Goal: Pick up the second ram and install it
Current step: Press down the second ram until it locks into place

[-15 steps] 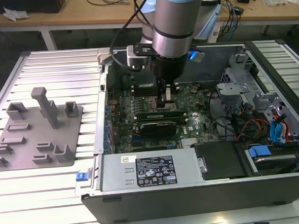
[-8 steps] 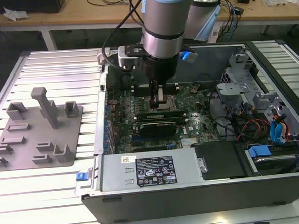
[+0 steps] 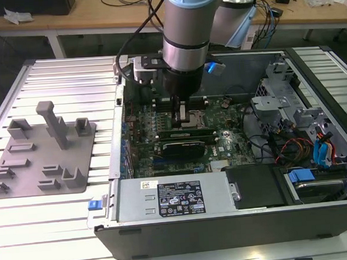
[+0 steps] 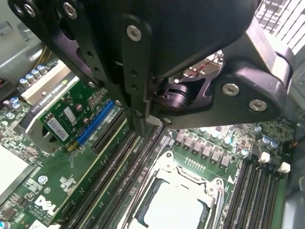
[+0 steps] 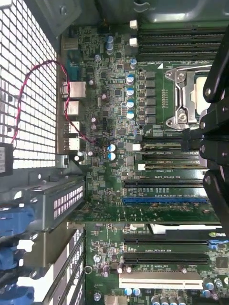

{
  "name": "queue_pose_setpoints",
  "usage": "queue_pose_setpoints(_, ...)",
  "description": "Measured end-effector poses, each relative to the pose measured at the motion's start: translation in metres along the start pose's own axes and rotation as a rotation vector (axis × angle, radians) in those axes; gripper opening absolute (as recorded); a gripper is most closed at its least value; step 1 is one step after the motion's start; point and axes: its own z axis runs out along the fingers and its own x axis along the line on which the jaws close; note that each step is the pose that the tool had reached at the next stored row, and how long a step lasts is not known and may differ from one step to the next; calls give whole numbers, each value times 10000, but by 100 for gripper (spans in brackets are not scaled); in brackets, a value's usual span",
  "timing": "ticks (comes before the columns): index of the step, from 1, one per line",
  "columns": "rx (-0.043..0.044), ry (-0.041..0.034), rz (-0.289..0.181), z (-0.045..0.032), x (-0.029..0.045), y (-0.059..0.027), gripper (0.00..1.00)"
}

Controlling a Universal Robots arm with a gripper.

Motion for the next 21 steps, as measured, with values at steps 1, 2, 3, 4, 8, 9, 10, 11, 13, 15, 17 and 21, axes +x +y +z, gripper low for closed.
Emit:
queue_pose_setpoints(1, 1, -1, 0, 16, 0, -1, 8)
queue_pose_setpoints(2, 1, 2, 2, 33, -2, -1, 8)
queue_pose_setpoints(3, 0, 7, 2, 50, -5, -2, 8)
queue_pose_setpoints(4, 0, 9, 2, 58, -7, -2, 8)
queue_pose_setpoints(8, 1, 30, 3, 94, -27, -4, 8)
queue_pose_setpoints(9, 1, 33, 3, 110, -30, -5, 8)
queue_pose_setpoints(10, 1, 36, 3, 127, -33, -6, 8)
queue_pose_setpoints(11, -2, 39, 4, 142, -33, -6, 8)
queue_pose_setpoints(13, 1, 42, 4, 166, -32, -6, 8)
queue_pose_setpoints(15, 5, 36, 4, 170, -32, -7, 8)
queue_pose_setpoints(17, 4, 36, 4, 177, -32, -8, 8)
queue_pose_setpoints(21, 5, 36, 3, 197, -31, -9, 8)
